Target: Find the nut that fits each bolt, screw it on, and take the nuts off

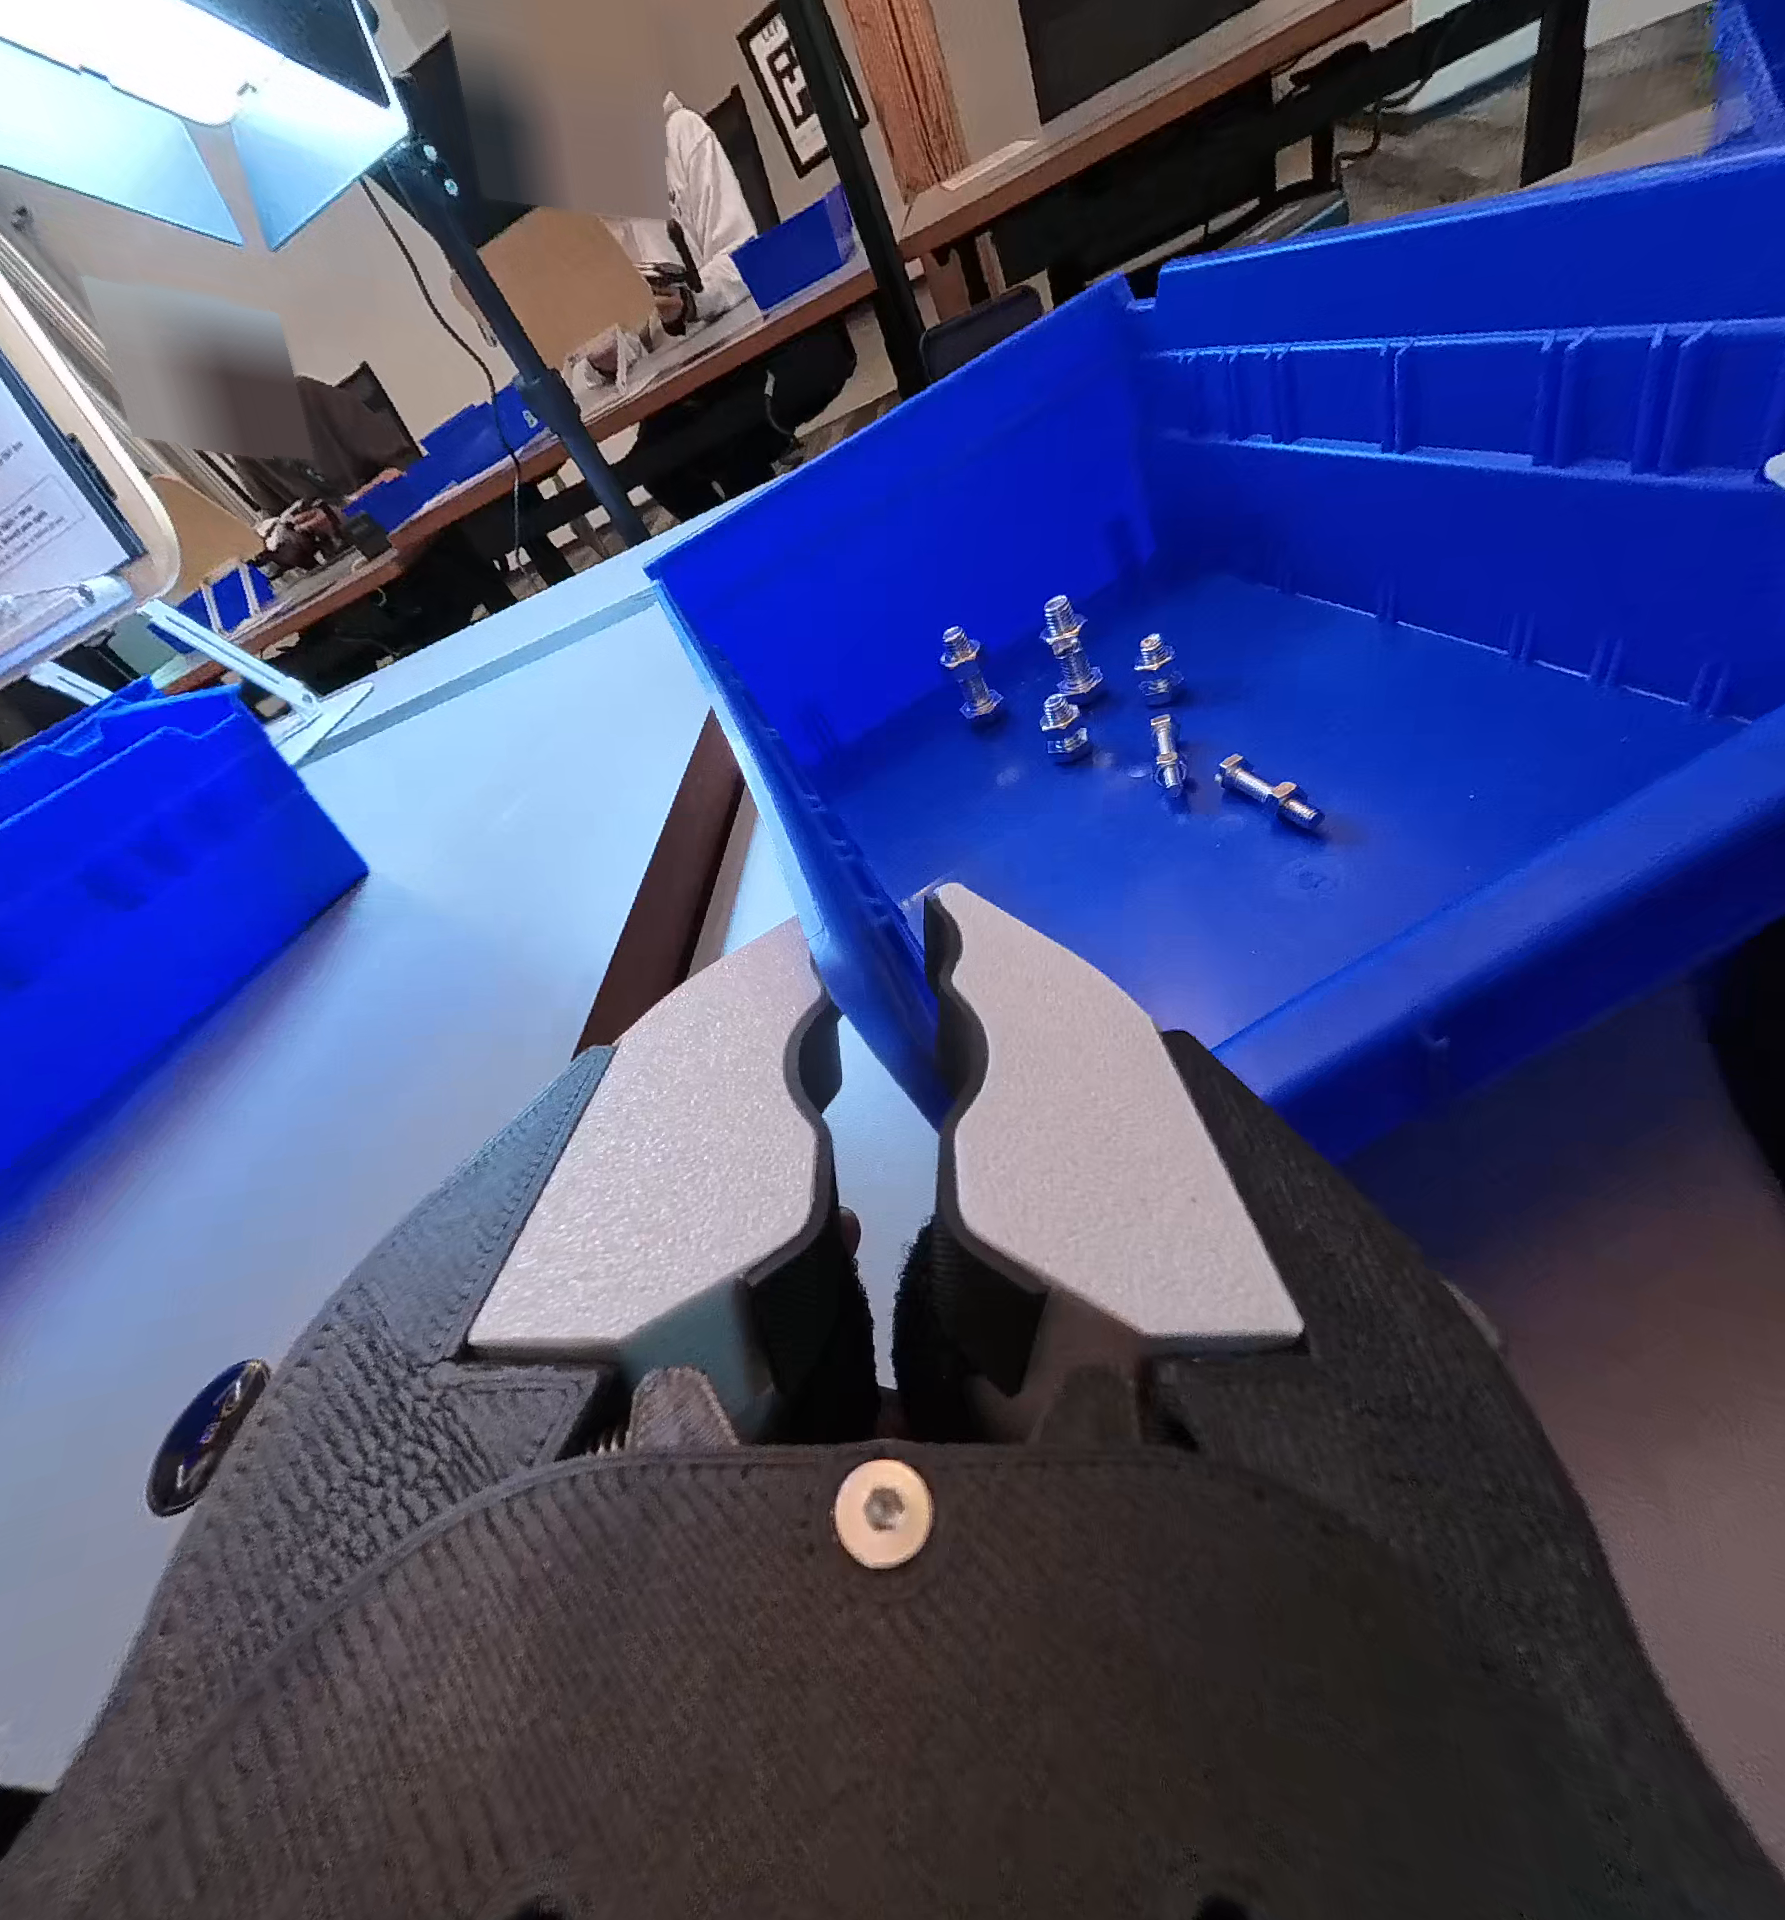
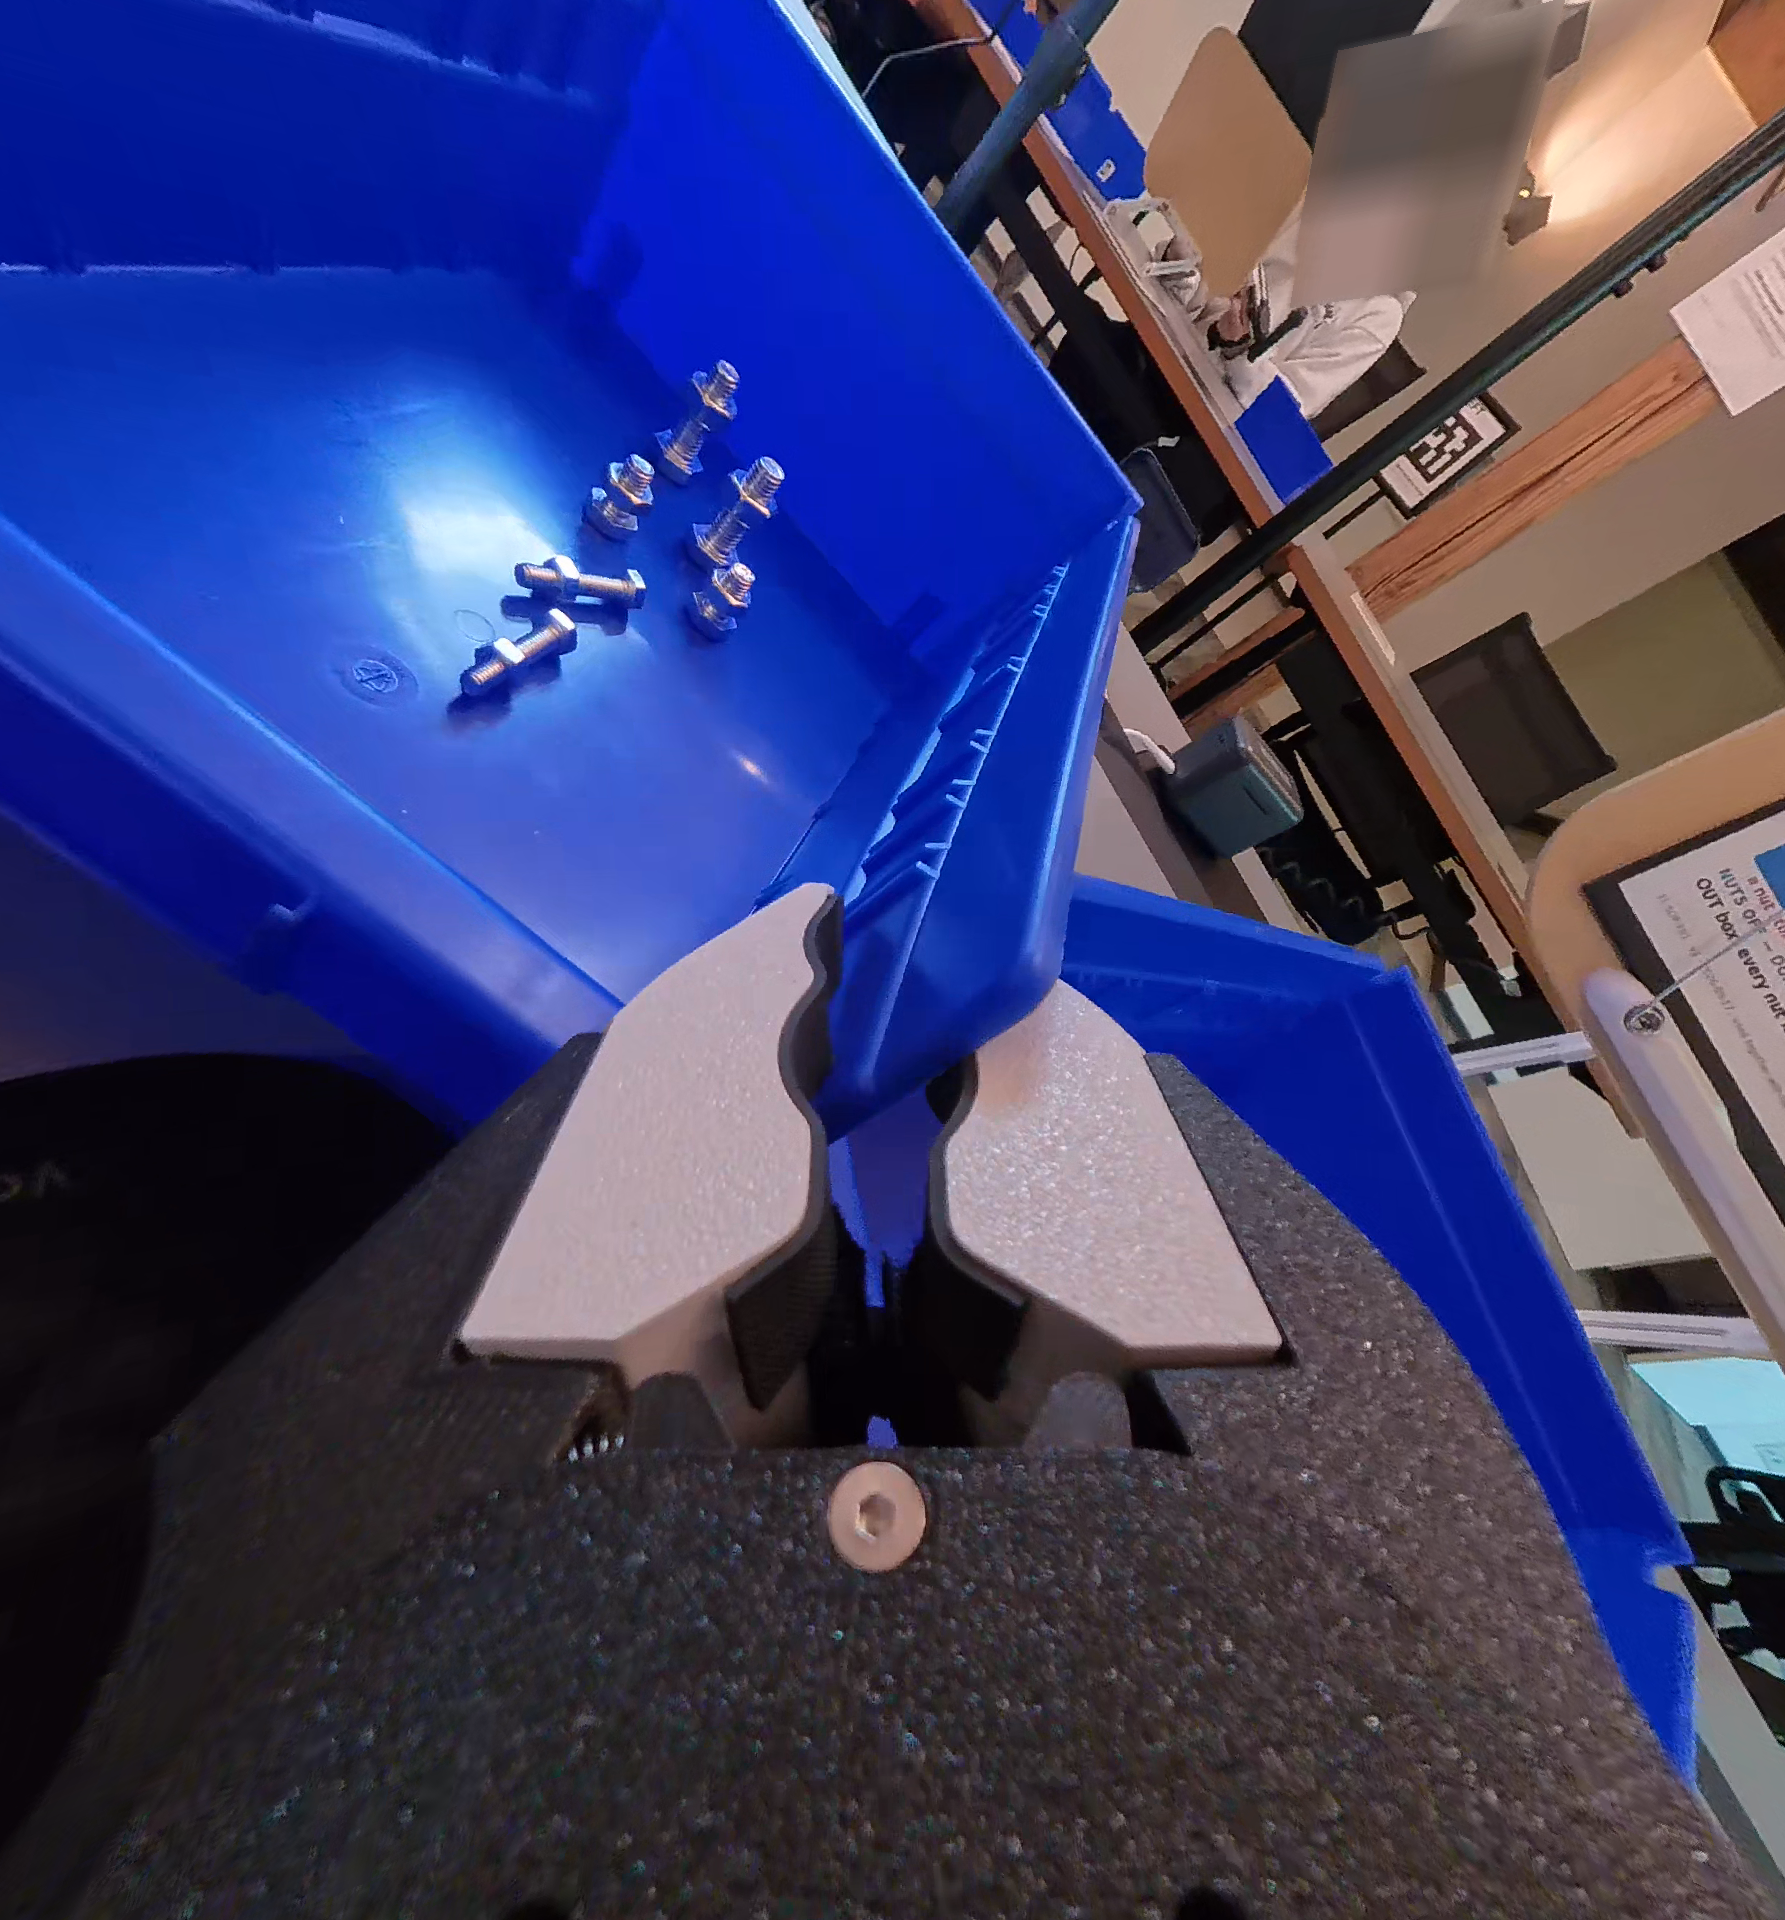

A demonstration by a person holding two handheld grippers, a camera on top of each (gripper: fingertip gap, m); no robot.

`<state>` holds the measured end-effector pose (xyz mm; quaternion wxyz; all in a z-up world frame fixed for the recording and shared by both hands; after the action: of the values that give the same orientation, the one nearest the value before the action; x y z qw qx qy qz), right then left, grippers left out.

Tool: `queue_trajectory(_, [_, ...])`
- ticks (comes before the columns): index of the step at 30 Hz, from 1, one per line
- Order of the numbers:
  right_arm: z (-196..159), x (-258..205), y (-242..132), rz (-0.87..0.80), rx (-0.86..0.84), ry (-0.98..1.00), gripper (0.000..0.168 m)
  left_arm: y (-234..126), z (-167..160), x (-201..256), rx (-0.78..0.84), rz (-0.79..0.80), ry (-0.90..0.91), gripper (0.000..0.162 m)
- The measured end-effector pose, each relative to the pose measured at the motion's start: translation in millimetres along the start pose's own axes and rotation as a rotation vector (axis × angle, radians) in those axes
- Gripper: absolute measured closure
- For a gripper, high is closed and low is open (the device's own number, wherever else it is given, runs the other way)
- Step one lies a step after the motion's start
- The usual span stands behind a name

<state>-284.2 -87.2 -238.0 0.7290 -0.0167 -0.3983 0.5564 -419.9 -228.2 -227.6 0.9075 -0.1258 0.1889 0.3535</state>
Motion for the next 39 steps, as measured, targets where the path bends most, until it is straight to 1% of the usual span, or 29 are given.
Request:
queue_trajectory(3, [-2.2,-3.5,4.3,0.009,-0.020,-0.004,0.153,4.4,-6.4,-0.3,-0.011,0.003,0.002,0.149])
queue_trajectory(6, [-3.1,-6.4,6.7,0.025,-0.020,-0.011,0.148,5.7,-10.4,-1.2,-0.016,-0.001,-0.048,0.149])
queue_trajectory(9, [-5.2,-11.9,6.5,0.076,-0.011,-0.027,0.138,6.3,-14.7,-1.1,-0.029,0.006,-0.098,0.148])
queue_trajectory(10, [-4.9,-13.9,4.7,0.100,-0.001,-0.028,0.132,6.4,-17.7,-0.3,-0.037,0.002,-0.099,0.148])
queue_trajectory(11, [-2.4,-13.8,0.1,0.108,0.024,-0.021,0.121,6.1,-19.3,1.3,-0.037,-0.007,-0.104,0.145])
queue_trajectory(14, [9.1,-12.2,-25.0,0.133,0.113,-0.008,0.098,2.7,-18.1,4.1,-0.036,-0.030,-0.129,0.130])
queue_trajectory(16, [14.8,-5.7,-52.2,0.126,0.177,0.011,0.090,-0.5,-15.5,-0.7,-0.032,-0.005,-0.127,0.120])
queue_trajectory(17, [15.3,2.7,-68.3,0.092,0.217,0.029,0.090,-3.5,-11.7,-4.8,-0.014,0.015,-0.132,0.118])
queue_trajectory(18, [11.8,13.5,-84.4,0.044,0.246,0.048,0.090,-7.3,-6.5,-10.2,0.011,0.042,-0.144,0.117])
queue_trajectory(20, [-9.1,36.8,-112.2,-0.061,0.250,0.101,0.089,-16.8,8.0,-20.3,0.074,0.098,-0.176,0.117])
queue_trajectory(22, [-43.3,55.1,-131.7,-0.148,0.208,0.186,0.084,-27.1,28.5,-25.1,0.148,0.135,-0.210,0.117])
queue_trajectory(24, [-78.7,61.1,-139.6,-0.186,0.150,0.287,0.078,-36.1,52.7,-18.3,0.220,0.123,-0.236,0.117])
queue_trajectory(25, [-94.7,60.2,-139.3,-0.190,0.112,0.328,0.074,-39.8,64.5,-10.7,0.248,0.103,-0.244,0.117])
queue_trajectory(27, [-121.8,58.9,-138.3,-0.214,0.027,0.350,0.070,-47.7,87.5,11.2,0.298,0.035,-0.257,0.117])
queue_trajectory(29, [-136.4,61.1,-142.4,-0.230,0.013,0.364,0.070,-57.8,106.3,41.4,0.329,-0.071,-0.263,0.117])
queue_trajectory(30, [-142.5,63.0,-146.9,-0.237,0.008,0.381,0.077,-63.1,113.4,56.5,0.338,-0.119,-0.261,0.117])
queue_trajectory(32, [-157.3,68.3,-158.6,-0.266,-0.021,0.386,0.082,-75.6,124.2,89.4,0.354,-0.232,-0.254,0.117])
queue_trajectory(34, [-174.9,71.9,-171.1,-0.285,-0.054,0.387,0.090,-84.7,129.0,120.0,0.340,-0.320,-0.235,0.117])
queue_trajectory(35, [-184.6,73.5,-177.5,-0.292,-0.072,0.391,0.091,-89.1,129.7,136.5,0.322,-0.372,-0.236,0.117])
queue_trajectory(37, [-199.9,76.8,-188.5,-0.291,-0.078,0.406,0.096,-94.5,123.3,173.7,0.244,-0.486,-0.232,0.114])
queue_trajectory(39, [-208.0,77.8,-192.8,-0.255,-0.056,0.441,0.097,-87.3,111.9,202.6,0.163,-0.509,-0.194,0.111])
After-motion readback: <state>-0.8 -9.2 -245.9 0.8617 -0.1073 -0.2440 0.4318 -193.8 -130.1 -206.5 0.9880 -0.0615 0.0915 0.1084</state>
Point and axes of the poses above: each gripper's, where its closed fingertips meet, y out along the fingers, z out of its top, x = y × z across the jaws, the point moved 1 cm from there along -y, back along the fingers, and after that the axes turned 15 degrees about z, right-handed, at the moved point
